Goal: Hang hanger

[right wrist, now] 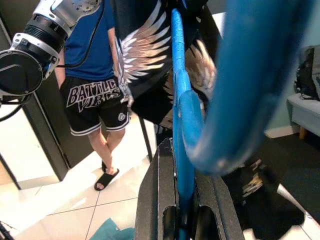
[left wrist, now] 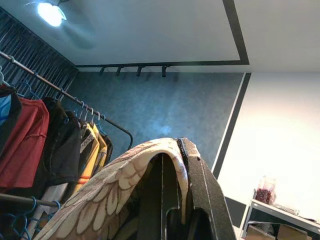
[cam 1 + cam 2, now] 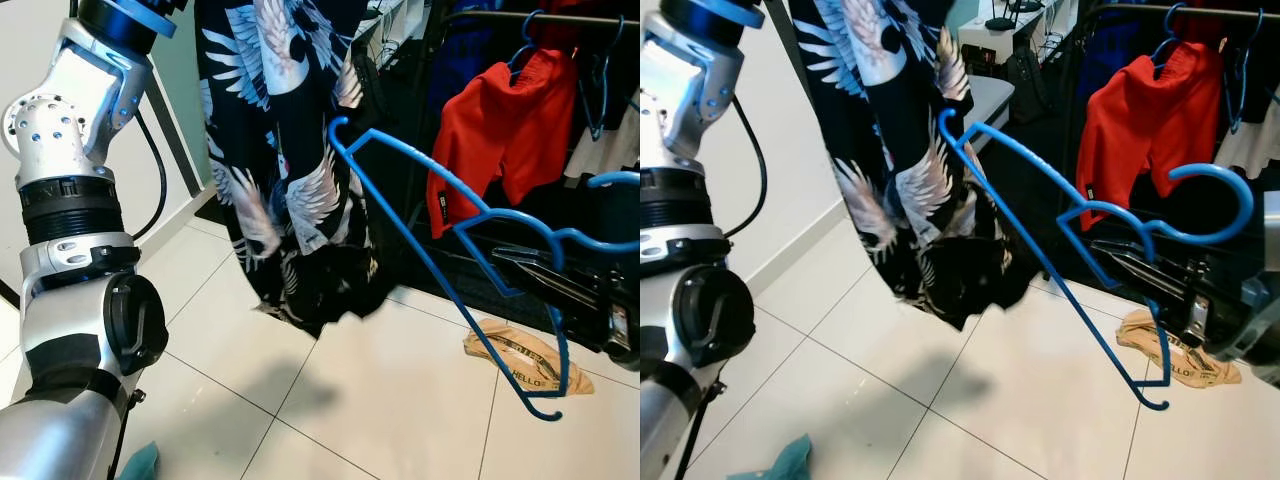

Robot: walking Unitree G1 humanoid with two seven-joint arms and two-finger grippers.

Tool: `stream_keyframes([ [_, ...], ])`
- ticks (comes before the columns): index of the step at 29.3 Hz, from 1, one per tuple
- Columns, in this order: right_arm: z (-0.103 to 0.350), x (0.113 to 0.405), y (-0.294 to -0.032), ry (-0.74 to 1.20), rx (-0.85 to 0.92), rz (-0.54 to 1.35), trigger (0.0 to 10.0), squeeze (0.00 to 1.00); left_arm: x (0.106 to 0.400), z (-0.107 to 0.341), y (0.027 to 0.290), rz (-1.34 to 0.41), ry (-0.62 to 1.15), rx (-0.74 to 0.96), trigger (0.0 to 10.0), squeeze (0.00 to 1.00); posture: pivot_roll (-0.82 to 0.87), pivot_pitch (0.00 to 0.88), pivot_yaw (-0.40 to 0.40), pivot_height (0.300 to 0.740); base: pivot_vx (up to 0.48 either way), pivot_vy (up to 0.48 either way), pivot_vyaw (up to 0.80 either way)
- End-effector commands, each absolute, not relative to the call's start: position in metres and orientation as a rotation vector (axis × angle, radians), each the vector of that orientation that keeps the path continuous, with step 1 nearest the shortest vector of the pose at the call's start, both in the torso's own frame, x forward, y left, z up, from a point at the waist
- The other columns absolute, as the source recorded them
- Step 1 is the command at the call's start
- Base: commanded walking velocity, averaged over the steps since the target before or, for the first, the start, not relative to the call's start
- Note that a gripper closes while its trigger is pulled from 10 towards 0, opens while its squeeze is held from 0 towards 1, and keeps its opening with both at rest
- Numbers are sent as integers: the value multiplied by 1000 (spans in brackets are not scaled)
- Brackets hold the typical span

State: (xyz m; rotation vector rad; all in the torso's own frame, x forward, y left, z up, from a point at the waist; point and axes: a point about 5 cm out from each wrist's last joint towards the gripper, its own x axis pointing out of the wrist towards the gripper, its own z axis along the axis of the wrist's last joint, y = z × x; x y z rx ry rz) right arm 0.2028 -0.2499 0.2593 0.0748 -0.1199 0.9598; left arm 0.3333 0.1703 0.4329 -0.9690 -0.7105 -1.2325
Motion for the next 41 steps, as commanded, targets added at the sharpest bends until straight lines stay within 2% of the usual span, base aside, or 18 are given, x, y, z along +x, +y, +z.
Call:
stream_keyframes([
  [1, 258, 199, -247, -91, 52, 980, 10000, 0, 321, 442, 180, -1309, -775, -935, 9608, 0, -44, 78, 105, 740, 0, 0, 0],
  [3, 258, 199, -247, -91, 52, 980, 10000, 0, 321, 442, 180, -1309, -775, -935, 9608, 0, -44, 78, 105, 740, 0, 0, 0],
  [4, 254, 200, -246, -74, 44, 975, 10000, 0, 315, 443, 177, -1375, -781, -908, 10000, 0, -46, 73, 111, 740, 0, 0, 0],
  [11, 250, 201, -244, -55, 34, 970, 10000, 0, 305, 445, 172, -1494, -793, -860, 10000, 0, -43, 69, 111, 740, 0, 0, 0],
  [14, 249, 201, -245, -47, 29, 975, 10000, 0, 290, 442, 168, -1696, -781, -752, 10000, 0, -47, 64, 110, 740, 0, 0, 0],
  [17, 249, 201, -245, -47, 29, 975, 10000, 0, 290, 442, 168, -1696, -781, -752, 10000, 0, -47, 64, 110, 740, 0, 0, 0],
  [20, 247, 200, -243, -31, 26, 990, 10000, 0, 280, 434, 165, -1866, -724, -637, 10000, 0, -48, 62, 112, 740, 0, 0, 0],
  [23, 247, 200, -243, -31, 26, 990, 10000, 0, 280, 434, 165, -1866, -724, -637, 10000, 0, -48, 62, 112, 740, 0, 0, 0],
  [24, 246, 200, -240, -23, 28, 1008, 10000, 0, 278, 427, 161, -1925, -669, -538, 10000, 0, -44, 61, 114, 740, 0, 0, 0],
  [26, 246, 200, -240, -23, 28, 1008, 10000, 0, 278, 427, 161, -1925, -669, -538, 10000, 0, -44, 61, 114, 740, 0, 0, 0],
  [27, 244, 201, -236, -17, 32, 1026, 10000, 0, 280, 420, 157, -1952, -612, -445, 10000, 0, -41, 60, 112, 740, 0, 0, 0],
  [29, 244, 201, -236, -17, 32, 1026, 10000, 0, 280, 420, 157, -1952, -612, -445, 10000, 0, -41, 60, 112, 740, 0, 0, 0],
  [30, 243, 201, -231, -18, 38, 1044, 10000, 0, 289, 413, 151, -1908, -575, -332, 10000, 0, -40, 62, 114, 740, 0, 0, 0],
  [31, 243, 201, -231, -18, 38, 1044, 10000, 0, 289, 413, 151, -1908, -575, -332, 10000, 0, -40, 62, 114, 740, 0, 0, 0],
  [34, 243, 202, -225, -22, 47, 1070, 10000, 0, 309, 392, 139, -1776, -550, -73, 10000, 0, -41, 67, 113, 740, 0, 0, 0],
  [36, 241, 202, -225, -10, 49, 1078, 10000, 0, 314, 379, 135, -1761, -512, 57, 10000, 0, -41, 67, 113, 740, 0, 0, 0],
  [38, 240, 202, -225, -5, 49, 1080, 10000, 0, 316, 376, 134, -1757, -497, 94, 10000, 0, -41, 67, 113, 740, 0, 0, 0],
  [41, 238, 201, -228, 23, 36, 1072, 10000, 0, 326, 370, 131, -1687, -459, 265, 10000, 0, -33, 74, 115, 740, 0, 0, 0],
])
